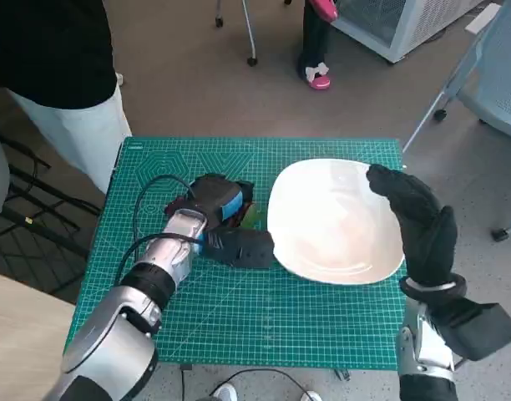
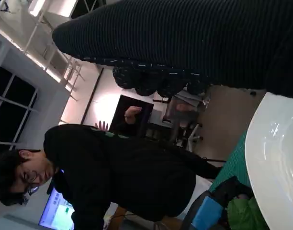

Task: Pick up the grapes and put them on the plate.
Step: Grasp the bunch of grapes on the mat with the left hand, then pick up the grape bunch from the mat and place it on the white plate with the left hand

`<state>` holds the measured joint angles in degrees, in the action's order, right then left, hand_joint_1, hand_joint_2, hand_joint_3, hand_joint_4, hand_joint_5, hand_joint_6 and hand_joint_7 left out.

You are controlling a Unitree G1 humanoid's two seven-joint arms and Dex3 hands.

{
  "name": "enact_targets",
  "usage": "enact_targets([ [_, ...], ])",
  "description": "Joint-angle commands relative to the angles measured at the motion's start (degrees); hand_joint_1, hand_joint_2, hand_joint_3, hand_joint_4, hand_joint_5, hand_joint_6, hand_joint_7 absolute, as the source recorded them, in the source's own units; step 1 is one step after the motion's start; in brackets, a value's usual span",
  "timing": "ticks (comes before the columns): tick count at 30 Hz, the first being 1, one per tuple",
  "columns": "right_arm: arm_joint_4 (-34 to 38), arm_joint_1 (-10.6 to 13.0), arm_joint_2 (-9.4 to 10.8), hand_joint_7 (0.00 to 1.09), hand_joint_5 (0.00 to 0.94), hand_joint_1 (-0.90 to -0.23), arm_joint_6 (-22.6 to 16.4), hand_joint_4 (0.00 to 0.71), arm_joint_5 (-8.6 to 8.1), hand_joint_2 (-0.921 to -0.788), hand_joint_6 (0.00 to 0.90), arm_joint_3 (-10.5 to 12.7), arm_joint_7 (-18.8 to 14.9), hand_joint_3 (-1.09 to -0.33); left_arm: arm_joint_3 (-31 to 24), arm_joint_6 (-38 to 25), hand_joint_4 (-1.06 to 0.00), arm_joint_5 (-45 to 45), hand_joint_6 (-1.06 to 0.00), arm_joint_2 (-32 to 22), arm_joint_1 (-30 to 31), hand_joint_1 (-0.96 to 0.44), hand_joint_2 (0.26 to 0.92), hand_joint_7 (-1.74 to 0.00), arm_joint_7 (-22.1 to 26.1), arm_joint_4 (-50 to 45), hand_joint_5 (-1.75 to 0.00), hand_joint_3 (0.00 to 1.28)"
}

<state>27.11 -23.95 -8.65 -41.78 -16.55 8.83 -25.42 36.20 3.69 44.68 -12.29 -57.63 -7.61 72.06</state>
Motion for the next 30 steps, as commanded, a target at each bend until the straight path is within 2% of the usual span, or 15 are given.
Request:
enact_targets([
  [1, 0.83, 0.15, -0.17, 0.40, 0.003, -0.608, -0.12, 0.389, 0.53, -0.921, 0.039, 0.23, 0.21, -0.878, 0.15, -0.22, -0.58, -0.02, -0.52, -0.37, 1.80, 0.00, 0.921, -1.32, 0.21, 2.05, -1.23, 0.16],
  [16, 1.20, -0.12, -0.20, 0.40, 0.002, -0.607, -1.03, 0.389, 0.86, -0.921, 0.040, 0.32, 0.55, -0.879, -1.08, 0.19, -0.57, -1.02, -0.51, -0.90, 0.86, 0.00, 0.921, -1.32, 1.33, 2.19, -1.25, 0.17],
  [30, 2.20, -0.73, -0.05, 0.39, 0.002, -0.611, -1.67, 0.390, 1.06, -0.921, 0.042, 0.34, 0.49, -0.880, -2.01, -1.31, -0.58, -1.99, -0.53, -2.87, -0.48, 0.00, 0.921, -1.26, 4.78, -1.83, -1.29, 0.16],
])
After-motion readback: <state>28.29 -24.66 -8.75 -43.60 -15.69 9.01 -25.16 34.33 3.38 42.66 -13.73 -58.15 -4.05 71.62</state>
